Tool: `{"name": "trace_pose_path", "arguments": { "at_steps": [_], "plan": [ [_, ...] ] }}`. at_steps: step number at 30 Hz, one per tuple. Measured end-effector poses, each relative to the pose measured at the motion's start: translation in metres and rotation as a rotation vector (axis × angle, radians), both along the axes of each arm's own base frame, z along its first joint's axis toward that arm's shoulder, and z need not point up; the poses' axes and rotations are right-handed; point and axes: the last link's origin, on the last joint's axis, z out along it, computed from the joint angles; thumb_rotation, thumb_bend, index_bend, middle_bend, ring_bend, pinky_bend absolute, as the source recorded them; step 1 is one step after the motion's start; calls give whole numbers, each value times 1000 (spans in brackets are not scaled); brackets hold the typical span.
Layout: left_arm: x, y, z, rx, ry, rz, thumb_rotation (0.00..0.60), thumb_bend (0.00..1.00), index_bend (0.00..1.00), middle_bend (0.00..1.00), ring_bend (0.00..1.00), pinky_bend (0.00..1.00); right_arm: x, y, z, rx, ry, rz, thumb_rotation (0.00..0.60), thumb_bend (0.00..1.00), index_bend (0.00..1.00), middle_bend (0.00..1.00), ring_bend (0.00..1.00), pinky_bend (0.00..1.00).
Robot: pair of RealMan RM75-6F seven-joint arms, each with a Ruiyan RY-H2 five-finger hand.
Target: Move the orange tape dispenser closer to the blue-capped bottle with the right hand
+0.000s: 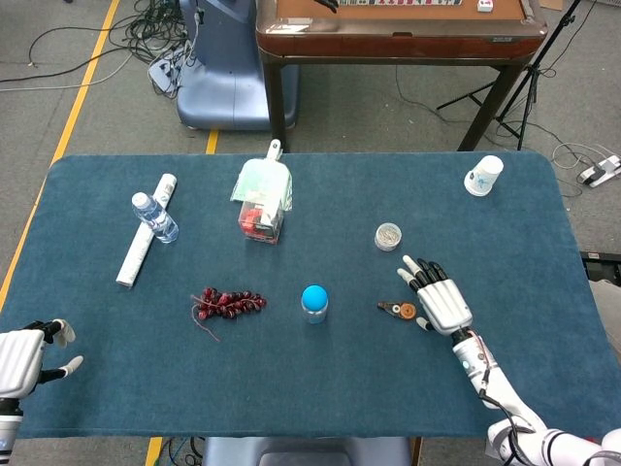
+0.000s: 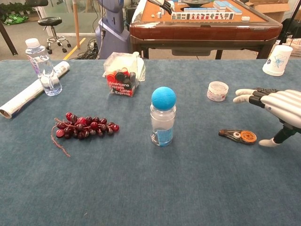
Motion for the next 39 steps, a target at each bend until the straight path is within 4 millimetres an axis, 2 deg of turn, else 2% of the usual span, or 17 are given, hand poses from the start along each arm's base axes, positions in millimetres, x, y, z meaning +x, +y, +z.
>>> {"name": "trace_pose_path", "arguments": {
  "at_steps": [16,29,39],
  "plan": [
    [-1,0,2,7,-5,5,600,133,564,582,523,646,13,-17,-12,-2,-4,13,600,0,135,28,5,123],
    [-3,0,5,17,-10,16,600,133,564,582,523,646,35,-34,-23,-6,15,66,600,0,134,28,5,123],
    [-4,0,7,20,-13,20,600,133,564,582,523,646,44,-43,-32,-5,3,64,600,0,135,28,5,123]
  ]
}}
